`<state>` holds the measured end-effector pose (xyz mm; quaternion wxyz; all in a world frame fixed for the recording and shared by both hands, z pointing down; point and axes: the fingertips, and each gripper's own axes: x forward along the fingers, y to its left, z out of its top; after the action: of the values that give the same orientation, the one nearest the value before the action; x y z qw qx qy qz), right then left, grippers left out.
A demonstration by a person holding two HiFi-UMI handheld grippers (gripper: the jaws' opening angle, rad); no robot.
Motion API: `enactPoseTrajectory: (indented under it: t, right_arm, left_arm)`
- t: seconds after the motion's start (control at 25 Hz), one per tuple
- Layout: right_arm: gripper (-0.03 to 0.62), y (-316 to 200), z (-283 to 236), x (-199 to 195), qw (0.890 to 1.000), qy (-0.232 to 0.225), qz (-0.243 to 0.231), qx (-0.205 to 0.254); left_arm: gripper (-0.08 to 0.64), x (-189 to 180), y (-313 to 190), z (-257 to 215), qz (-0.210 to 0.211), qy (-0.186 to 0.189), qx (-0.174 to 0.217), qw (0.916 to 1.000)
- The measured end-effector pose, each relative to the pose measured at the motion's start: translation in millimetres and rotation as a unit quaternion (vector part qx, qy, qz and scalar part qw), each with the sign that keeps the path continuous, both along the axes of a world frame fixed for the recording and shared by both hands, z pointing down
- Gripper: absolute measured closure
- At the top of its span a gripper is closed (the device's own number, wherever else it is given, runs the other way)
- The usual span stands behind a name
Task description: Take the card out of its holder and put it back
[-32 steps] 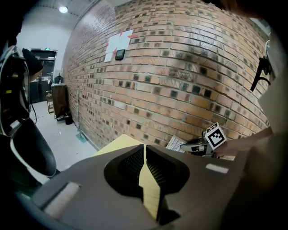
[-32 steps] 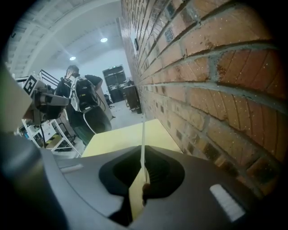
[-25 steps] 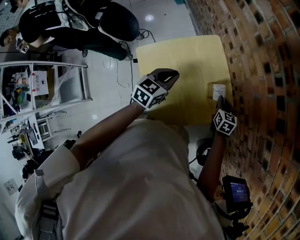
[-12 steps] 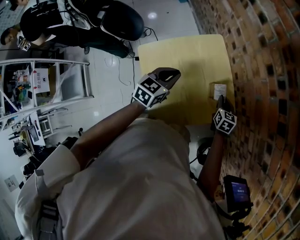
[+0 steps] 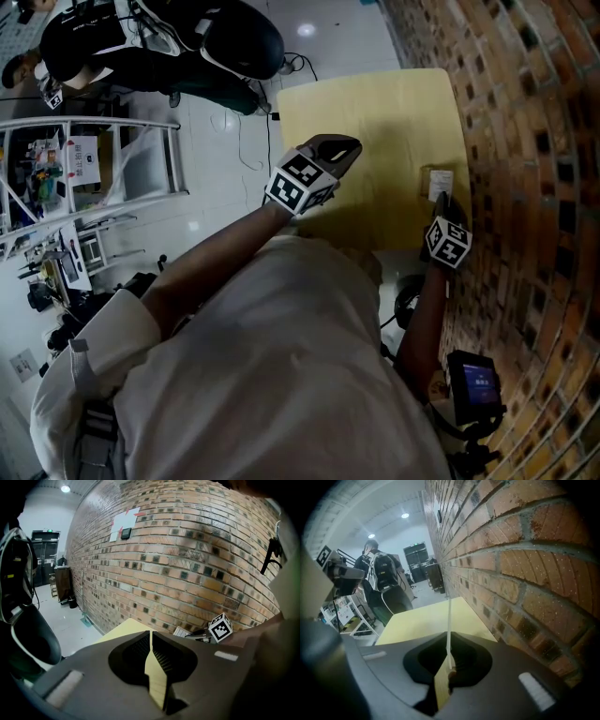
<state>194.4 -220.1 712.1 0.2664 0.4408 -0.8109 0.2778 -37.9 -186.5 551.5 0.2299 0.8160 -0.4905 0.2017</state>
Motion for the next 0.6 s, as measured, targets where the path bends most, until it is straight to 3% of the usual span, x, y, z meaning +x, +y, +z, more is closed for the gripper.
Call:
enactPoseTrajectory:
  t: [0.6]
  right_arm:
    - [0.578, -2.4, 15.8, -8.1, 0.999, 0.019, -0.026, -0.002]
  left_arm:
    - [0.538, -1.8, -0.1, -2.9, -0.006, -0.002, 0.001, 1.0]
